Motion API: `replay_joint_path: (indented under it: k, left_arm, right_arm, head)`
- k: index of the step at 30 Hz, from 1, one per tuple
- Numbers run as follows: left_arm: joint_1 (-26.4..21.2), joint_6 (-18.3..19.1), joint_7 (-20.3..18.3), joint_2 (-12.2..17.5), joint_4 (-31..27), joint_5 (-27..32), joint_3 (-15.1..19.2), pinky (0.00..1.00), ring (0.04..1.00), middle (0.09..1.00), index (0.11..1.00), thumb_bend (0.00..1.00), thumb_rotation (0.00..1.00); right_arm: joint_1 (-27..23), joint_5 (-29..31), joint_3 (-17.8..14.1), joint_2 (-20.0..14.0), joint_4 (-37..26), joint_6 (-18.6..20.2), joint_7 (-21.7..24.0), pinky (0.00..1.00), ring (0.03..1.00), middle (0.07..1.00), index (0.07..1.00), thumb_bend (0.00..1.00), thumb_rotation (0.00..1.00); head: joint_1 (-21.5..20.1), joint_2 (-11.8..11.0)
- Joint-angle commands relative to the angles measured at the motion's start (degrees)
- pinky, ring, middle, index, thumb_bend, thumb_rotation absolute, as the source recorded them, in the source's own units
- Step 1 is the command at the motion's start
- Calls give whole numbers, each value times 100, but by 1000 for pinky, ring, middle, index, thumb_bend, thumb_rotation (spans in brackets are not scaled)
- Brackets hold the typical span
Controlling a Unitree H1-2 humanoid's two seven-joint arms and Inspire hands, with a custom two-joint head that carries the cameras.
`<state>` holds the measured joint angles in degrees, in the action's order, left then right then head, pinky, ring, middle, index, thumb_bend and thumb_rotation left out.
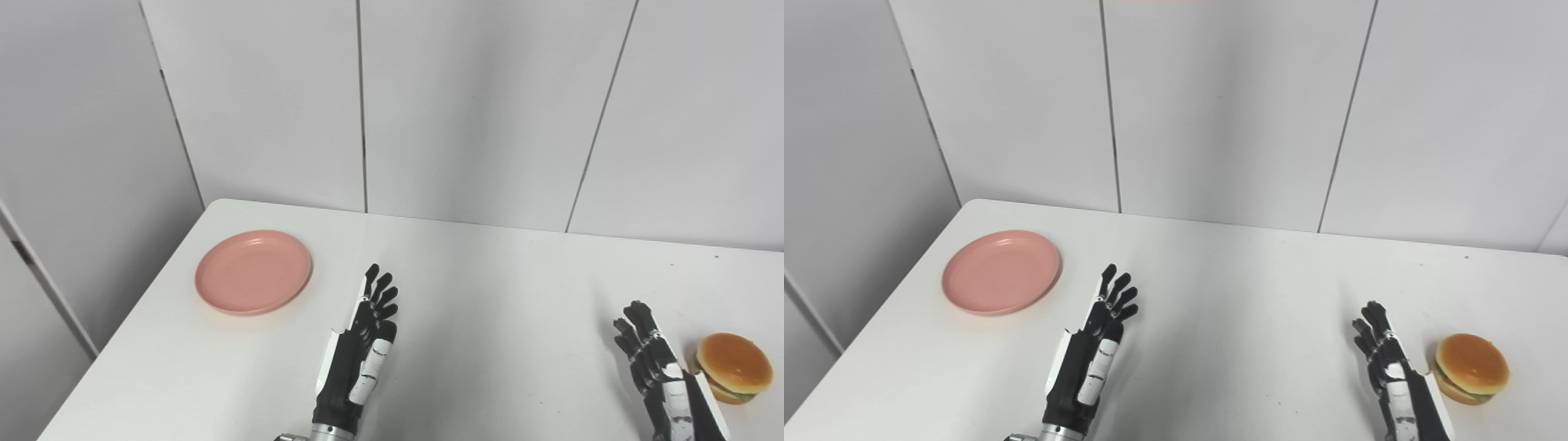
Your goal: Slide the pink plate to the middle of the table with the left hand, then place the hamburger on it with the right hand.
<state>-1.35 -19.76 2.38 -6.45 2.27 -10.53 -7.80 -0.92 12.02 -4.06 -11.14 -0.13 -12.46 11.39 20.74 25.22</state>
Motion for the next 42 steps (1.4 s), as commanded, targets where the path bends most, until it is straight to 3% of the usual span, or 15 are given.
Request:
replay_joint_path:
  k: [1,5,9,12,15,21,32,38,42]
  left_arm:
    - [272,-233,87,83,340,43,58,884,926,970,1000,626,923]
    - [238,-244,156,92,8,199,258,770,885,918,988,730,932]
    - [-9,172,2,221,-765,804,520,806,873,870,926,769,878]
    - [-303,441,51,371,-1154,821,747,787,828,804,844,812,889]
    - [-754,714,98,662,-1420,808,1036,765,808,795,791,828,891]
    - [-1484,1234,36,1292,-1395,1023,1507,760,814,804,779,872,862]
    - [-2499,1672,-67,2220,-414,1599,2178,715,848,854,816,864,860]
    - [-2895,1528,-206,2591,506,1910,2385,721,833,840,812,860,852]
    - [-3221,1218,-373,2868,1599,2080,2501,690,835,829,807,856,835]
  right_arm:
    - [240,0,32,76,366,-199,53,969,955,970,963,898,1000]
    - [263,-4,64,115,333,-136,51,957,953,969,965,922,1000]
    - [259,-16,103,148,331,-114,49,937,944,962,961,929,1000]
    - [240,-34,130,174,359,-111,44,927,934,955,958,934,1000]
    - [238,-31,145,206,362,-103,41,925,931,950,956,932,1000]
    - [258,-147,162,235,295,-59,-16,903,918,942,952,940,1000]
    - [272,-159,173,256,229,21,-8,902,920,944,959,927,1000]
    - [274,-122,177,250,199,76,19,920,933,950,963,924,1000]
    - [288,-194,201,231,141,113,4,925,936,953,967,931,1000]
  head:
    - [-32,-12]
    - [-109,-24]
    - [-141,-45]
    - [-166,-86]
    - [-187,-100]
    - [-182,-74]
    - [-187,-7]
    - [-172,20]
    - [-189,33]
